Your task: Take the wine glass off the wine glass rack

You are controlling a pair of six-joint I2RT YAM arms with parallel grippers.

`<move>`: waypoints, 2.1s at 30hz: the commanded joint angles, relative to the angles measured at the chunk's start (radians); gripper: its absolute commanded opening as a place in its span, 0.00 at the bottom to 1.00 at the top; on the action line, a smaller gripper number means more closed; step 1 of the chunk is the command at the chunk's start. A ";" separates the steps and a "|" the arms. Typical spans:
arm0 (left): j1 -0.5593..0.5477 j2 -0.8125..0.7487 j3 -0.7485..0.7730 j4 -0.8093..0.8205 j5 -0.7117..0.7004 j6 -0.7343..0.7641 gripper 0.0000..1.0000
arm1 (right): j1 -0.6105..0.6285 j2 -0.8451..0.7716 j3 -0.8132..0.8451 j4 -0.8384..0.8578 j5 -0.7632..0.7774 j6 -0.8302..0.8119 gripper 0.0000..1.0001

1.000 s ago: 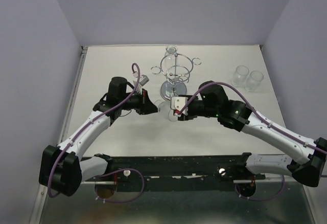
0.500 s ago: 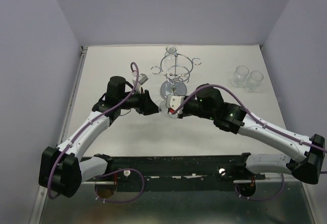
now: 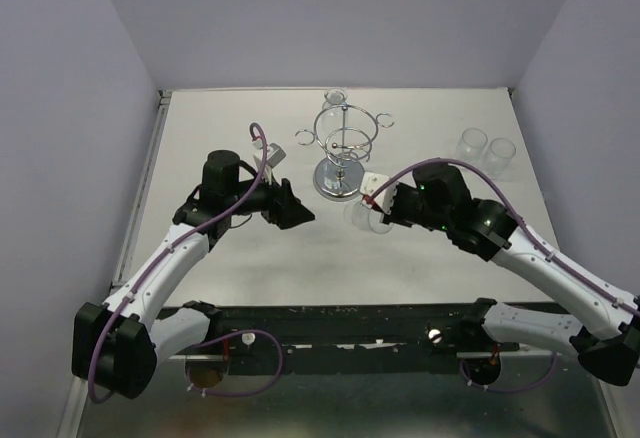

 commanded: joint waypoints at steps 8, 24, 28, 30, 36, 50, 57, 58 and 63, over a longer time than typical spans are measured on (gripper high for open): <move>0.023 0.030 0.044 0.016 -0.006 0.042 0.83 | -0.428 0.048 0.042 -0.383 -0.148 0.095 0.01; 0.026 0.035 0.069 -0.021 -0.022 0.082 0.83 | -1.005 0.454 0.324 -0.450 -0.077 0.129 0.01; 0.026 0.033 0.077 -0.035 -0.026 0.094 0.84 | -1.062 0.552 0.413 -0.476 -0.052 0.141 0.01; 0.028 0.028 0.083 -0.048 -0.032 0.103 0.84 | -1.086 0.595 0.442 -0.476 -0.032 0.151 0.01; 0.036 0.013 0.091 -0.088 -0.041 0.134 0.84 | -1.143 0.683 0.527 -0.473 -0.009 0.158 0.01; 0.065 0.024 0.107 -0.096 -0.045 0.137 0.84 | -1.177 0.793 0.605 -0.466 0.014 0.157 0.01; 0.077 0.030 0.115 -0.107 -0.043 0.145 0.84 | -1.192 0.841 0.634 -0.455 0.031 0.154 0.01; 0.078 0.030 0.117 -0.110 -0.043 0.146 0.84 | -1.194 0.847 0.637 -0.455 0.031 0.152 0.01; 0.085 0.032 0.124 -0.119 -0.045 0.152 0.84 | -1.194 0.872 0.647 -0.453 0.029 0.149 0.01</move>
